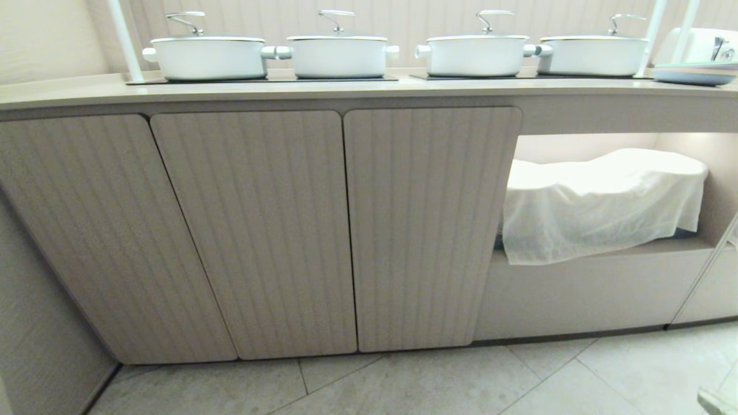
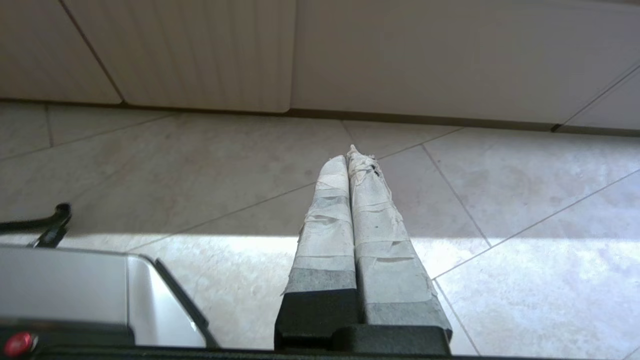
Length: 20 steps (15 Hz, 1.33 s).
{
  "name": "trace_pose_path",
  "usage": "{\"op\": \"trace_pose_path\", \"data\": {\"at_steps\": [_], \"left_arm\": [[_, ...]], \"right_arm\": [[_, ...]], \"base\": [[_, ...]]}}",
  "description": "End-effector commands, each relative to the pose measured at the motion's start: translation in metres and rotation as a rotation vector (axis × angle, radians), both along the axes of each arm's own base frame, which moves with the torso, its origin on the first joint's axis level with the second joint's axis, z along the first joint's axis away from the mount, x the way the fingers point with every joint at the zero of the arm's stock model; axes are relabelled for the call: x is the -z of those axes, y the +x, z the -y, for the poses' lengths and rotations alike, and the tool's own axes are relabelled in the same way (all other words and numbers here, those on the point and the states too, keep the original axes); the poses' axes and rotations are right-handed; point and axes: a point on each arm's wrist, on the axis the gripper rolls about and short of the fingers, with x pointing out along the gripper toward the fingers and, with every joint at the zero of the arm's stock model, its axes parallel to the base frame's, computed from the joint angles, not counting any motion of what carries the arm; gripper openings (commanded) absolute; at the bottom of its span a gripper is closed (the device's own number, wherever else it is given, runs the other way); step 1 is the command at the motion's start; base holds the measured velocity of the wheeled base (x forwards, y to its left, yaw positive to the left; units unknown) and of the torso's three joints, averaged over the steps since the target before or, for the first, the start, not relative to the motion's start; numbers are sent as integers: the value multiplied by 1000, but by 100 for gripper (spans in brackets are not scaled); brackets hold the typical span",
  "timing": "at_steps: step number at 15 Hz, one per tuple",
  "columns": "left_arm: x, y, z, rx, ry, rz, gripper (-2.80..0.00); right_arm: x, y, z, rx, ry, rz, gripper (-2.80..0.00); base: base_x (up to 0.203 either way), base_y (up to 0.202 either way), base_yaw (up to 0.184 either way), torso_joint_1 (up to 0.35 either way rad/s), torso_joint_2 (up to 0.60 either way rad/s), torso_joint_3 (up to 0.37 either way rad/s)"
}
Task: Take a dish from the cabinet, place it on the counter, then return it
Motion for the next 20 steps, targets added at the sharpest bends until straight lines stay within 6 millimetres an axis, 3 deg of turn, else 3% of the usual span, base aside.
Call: {"op": "trace_pose_path", "data": {"at_steps": [1,11,20], "left_arm": [[0,0,0,1,0,1,-280],[0,0,0,1,0,1,-280],[0,0,0,0,0,1,-280]], "right_arm": [[0,-13,2,1,5,54,-280],[21,-59,1,-80,-4,143,-280],[23,-73,1,-69,-31,323,-280]], "base": [[0,0,0,0,0,0],[0,0,0,0,0,0],[0,0,0,0,0,0]]}}
